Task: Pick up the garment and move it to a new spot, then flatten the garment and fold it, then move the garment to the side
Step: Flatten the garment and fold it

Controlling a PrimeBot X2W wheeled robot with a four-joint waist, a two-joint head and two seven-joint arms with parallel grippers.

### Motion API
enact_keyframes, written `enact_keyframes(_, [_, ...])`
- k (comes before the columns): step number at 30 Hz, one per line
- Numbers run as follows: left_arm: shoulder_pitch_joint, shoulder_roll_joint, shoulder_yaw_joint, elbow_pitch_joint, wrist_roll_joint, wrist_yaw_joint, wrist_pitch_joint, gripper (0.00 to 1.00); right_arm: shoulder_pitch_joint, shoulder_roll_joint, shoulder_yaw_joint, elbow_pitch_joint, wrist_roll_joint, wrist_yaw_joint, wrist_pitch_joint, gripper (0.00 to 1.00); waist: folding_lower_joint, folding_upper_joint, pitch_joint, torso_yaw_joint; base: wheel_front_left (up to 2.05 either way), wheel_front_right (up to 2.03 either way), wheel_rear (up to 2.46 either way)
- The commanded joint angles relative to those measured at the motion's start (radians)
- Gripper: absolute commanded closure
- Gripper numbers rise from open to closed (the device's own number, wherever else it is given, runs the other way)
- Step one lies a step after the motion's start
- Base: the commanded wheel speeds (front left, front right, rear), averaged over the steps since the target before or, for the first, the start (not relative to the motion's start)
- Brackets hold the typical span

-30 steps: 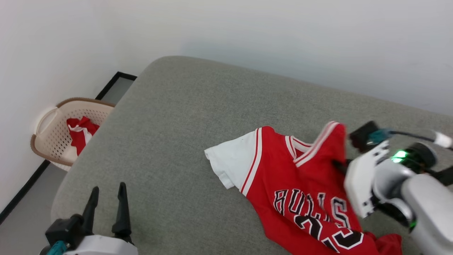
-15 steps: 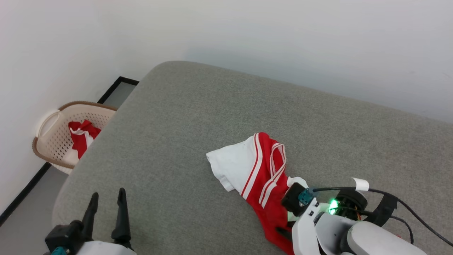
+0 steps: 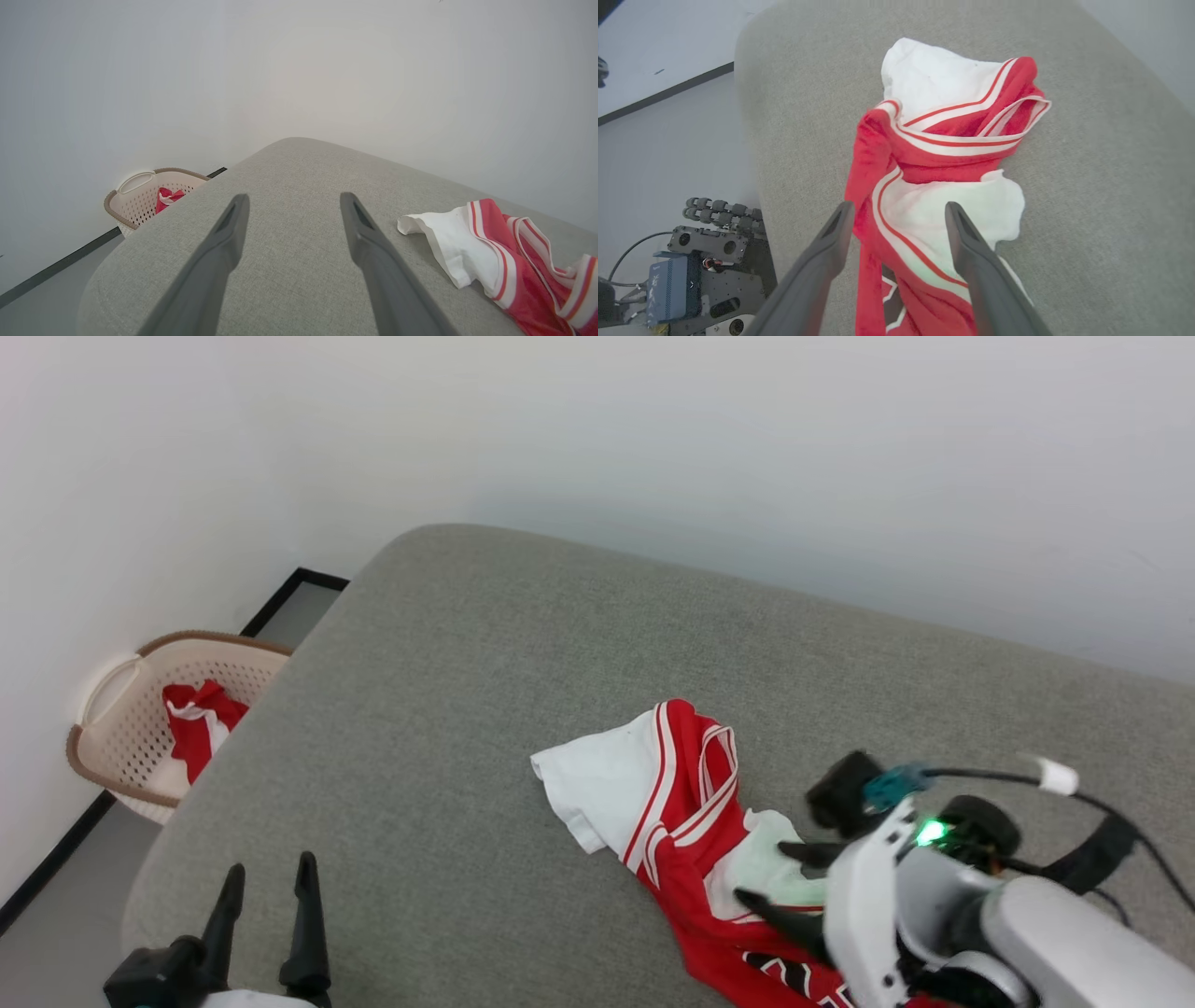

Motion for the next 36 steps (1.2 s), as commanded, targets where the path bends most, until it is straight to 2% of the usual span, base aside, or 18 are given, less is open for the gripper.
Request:
enact_keyframes(1, [0.012,0.006,0.002,-0.002,-0.002,-0.004,0.000,0.00,0.021,-0.006,-0.016,-0.001,0.003,-0.001,-0.001,0.00,-0.0001,0.0000,-0.004,-0.003,0.00,0.00,0.00])
enact_keyframes(6, [0.006,0.005,-0.009,-0.002,-0.003,-0.007,0.000,0.00,0.032,-0.018,-0.102,0.020,0.006,-0.001,0.016,0.00,-0.0001,0.0000,-0.002,0.004,0.00,0.00,0.00])
enact_keyframes(10, [-0.009,0.000,-0.024,0.004,0.000,-0.009,0.000,0.00,0.028,-0.014,-0.134,0.068,0.015,-0.001,0.054,0.00,-0.0001,0.0000,0.007,0.020,0.00,0.00,0.00])
enact_keyframes(19, [-0.049,-0.013,-0.060,0.026,0.005,-0.017,0.001,0.00,-0.038,0.020,-0.117,0.229,0.038,-0.001,0.122,0.00,-0.0001,0.0000,0.042,0.070,0.00,0.00,0.00])
enact_keyframes(27, [-0.086,-0.031,-0.083,0.047,0.005,-0.027,0.000,0.00,-0.089,0.047,-0.071,0.379,0.065,-0.001,0.129,0.00,-0.0001,0.0000,0.083,0.113,0.00,0.00,0.00])
enact_keyframes(28, [-0.090,-0.032,-0.085,0.050,0.006,-0.028,0.000,0.00,-0.092,0.051,-0.058,0.392,0.073,-0.001,0.127,0.34,-0.0001,0.0000,0.087,0.116,0.00,0.00,0.00])
enact_keyframes(29, [-0.092,-0.033,-0.084,0.051,0.007,-0.029,0.000,0.00,-0.093,0.053,-0.049,0.401,0.081,-0.001,0.123,0.85,-0.0001,0.0000,0.089,0.119,0.00,0.00,0.00])
enact_keyframes(30, [-0.093,-0.035,-0.084,0.054,0.007,-0.029,0.000,0.00,-0.097,0.051,-0.034,0.409,0.088,-0.001,0.125,1.00,-0.0001,0.0000,0.091,0.121,0.00,0.00,0.00])
enact_keyframes(36, [-0.095,-0.039,-0.066,0.054,0.009,-0.030,0.000,0.00,-0.138,0.014,0.019,0.409,0.130,-0.001,0.089,1.00,-0.0001,0.0000,0.095,0.114,0.00,0.00,0.00])
